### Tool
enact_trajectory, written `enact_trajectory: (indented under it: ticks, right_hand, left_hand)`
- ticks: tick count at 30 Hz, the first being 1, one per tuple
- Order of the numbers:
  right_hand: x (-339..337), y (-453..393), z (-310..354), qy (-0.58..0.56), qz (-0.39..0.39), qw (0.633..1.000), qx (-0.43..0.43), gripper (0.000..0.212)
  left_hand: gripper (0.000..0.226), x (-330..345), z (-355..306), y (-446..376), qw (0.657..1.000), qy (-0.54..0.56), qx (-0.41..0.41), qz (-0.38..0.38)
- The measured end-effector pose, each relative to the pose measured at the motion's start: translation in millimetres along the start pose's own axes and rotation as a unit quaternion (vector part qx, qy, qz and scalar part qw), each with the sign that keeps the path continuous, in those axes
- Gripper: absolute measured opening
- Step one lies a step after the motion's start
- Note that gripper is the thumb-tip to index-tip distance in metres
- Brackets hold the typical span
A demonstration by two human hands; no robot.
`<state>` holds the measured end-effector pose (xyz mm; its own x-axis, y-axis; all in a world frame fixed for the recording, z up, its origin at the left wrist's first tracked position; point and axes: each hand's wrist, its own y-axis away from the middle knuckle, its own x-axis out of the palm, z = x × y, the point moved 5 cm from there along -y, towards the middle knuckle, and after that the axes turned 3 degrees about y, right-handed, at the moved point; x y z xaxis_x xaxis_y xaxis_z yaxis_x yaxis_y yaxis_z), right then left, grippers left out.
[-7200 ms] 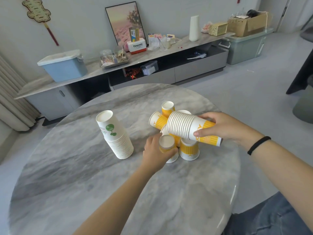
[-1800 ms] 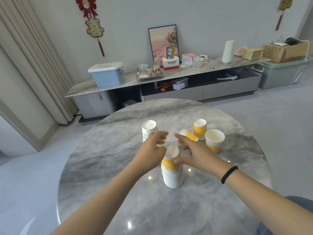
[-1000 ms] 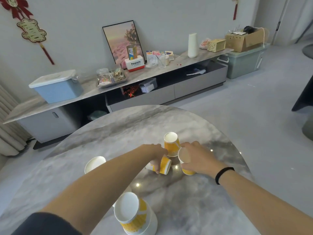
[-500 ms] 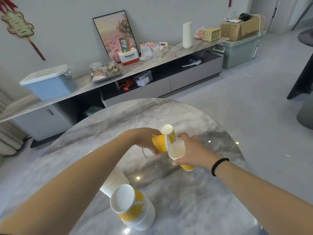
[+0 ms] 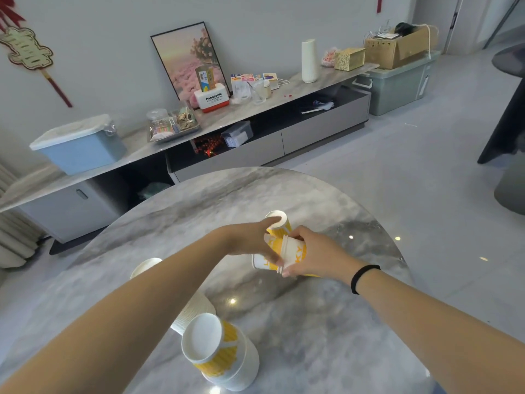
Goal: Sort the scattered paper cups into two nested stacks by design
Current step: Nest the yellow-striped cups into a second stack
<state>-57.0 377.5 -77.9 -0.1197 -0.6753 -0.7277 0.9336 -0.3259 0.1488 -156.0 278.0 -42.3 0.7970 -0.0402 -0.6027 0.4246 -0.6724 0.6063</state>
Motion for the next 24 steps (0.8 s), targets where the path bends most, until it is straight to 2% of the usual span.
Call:
enact_trajectory:
  ticks: [1,3,4,5,6,7,8,9,10,11,12,13,15,16,17,21,24]
  right_hand:
    - [-1,0,-1,-0.009,-0.001,1.0,0.003,0.079]
    - [-3,-2,-6,-0.023,-0.001,1.0,0.011,0.075]
    - [-3,-2,-8,-0.025,-0.002,1.0,0.015,0.074]
    - [-4,-4,-11,-0.025,-0.005,0.999,0.02,0.073]
    - [-6,-5,-13,-0.021,-0.01,0.999,0.025,0.072]
    - [-7,-6,-16,-0.014,-0.018,0.999,0.034,0.071]
    - [-9,-7,-19,-0.004,-0.029,0.999,0.042,0.07]
    - [-10,-7,-22,0.006,-0.037,0.998,0.052,0.07]
    - [-12,-8,-25,0.013,-0.044,0.997,0.06,0.07]
    - [-12,-8,-28,0.018,-0.046,0.997,0.067,0.07]
    - [-12,-9,-30,0.022,-0.046,0.996,0.072,0.07]
    - [-11,-9,-32,0.028,-0.045,0.996,0.076,0.07]
    - [-11,-11,-33,0.045,-0.046,0.995,0.082,0.069]
    - [-11,-11,-33,0.053,-0.05,0.994,0.084,0.069]
    - [-12,-13,-34,0.063,-0.055,0.993,0.087,0.07]
    - [-15,-13,-37,0.08,-0.053,0.991,0.093,0.072]
    - [-21,-9,-35,0.074,-0.057,0.992,0.082,0.074]
  left_hand:
    - [0.096,4,-4,0,0.991,0.131,0.007,0.037]
    - [0.09,12,-14,-2,0.937,0.333,0.014,0.1]
    - [0.085,13,-17,-6,0.921,0.376,0.014,0.1]
    - [0.078,12,-17,-11,0.922,0.381,0.013,0.073]
    - [0.064,7,-17,-15,0.936,0.351,0.014,0.015]
    - [0.043,-2,-13,-22,0.952,0.298,0.01,-0.074]
    - [0.023,-13,-9,-24,0.955,0.237,0.004,-0.176]
    - [0.013,-23,-7,-24,0.948,0.168,-0.002,-0.269]
    - [0.011,-30,-5,-24,0.936,0.097,-0.004,-0.338]
    - [0.018,-33,-5,-28,0.929,0.03,-0.001,-0.37]
    - [0.033,-33,-4,-35,0.932,-0.02,-0.002,-0.361]
    - [0.054,-29,-1,-45,0.946,-0.046,-0.01,-0.321]
    - [0.089,-19,4,-61,0.973,-0.025,-0.03,-0.229]
    - [0.097,-15,6,-66,0.979,0.004,-0.033,-0.203]
    - [0.096,-14,10,-73,0.98,0.031,-0.031,-0.194]
    - [0.066,-14,15,-78,0.974,0.047,-0.004,-0.22]
    - [0.061,-23,9,-61,0.974,0.04,0.036,-0.222]
